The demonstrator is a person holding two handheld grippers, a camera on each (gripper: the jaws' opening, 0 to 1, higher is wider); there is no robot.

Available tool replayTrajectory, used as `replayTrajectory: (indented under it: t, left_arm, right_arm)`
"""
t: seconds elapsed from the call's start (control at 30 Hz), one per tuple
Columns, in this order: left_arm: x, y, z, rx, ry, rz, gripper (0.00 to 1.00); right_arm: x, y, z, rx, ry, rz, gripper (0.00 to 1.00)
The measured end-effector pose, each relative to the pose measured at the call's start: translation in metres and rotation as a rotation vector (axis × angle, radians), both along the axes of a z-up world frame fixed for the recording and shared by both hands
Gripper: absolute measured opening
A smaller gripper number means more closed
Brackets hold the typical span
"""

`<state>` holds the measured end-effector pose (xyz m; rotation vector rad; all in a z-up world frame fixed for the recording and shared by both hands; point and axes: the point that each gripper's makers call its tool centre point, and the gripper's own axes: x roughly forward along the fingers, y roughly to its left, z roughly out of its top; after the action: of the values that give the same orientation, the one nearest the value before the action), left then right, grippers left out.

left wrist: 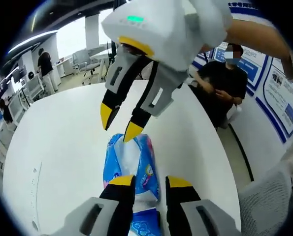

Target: Operate the shoe box by opening the lid, removing the specified soft item, and placing it in the target area until the item is outside and the box remains undamaged.

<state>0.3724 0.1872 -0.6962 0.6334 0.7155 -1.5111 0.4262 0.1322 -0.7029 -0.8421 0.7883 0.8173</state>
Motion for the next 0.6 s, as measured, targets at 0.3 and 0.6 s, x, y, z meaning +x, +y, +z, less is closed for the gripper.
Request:
replayTrajectory:
  t: [0.3, 0.6]
  left_arm:
    - [-0.002, 0.026, 0.018, -0.022, -0.019, 0.018, 0.32]
    - [0.003, 0.059, 0.037, -0.077, -0.027, 0.081, 0.41]
  right_arm:
    - [-0.011, 0.009, 0.019, 0.058, -0.003, -0.041, 0.33]
    - [-0.026, 0.025, 0.035, 0.139, 0.007, -0.050, 0.47]
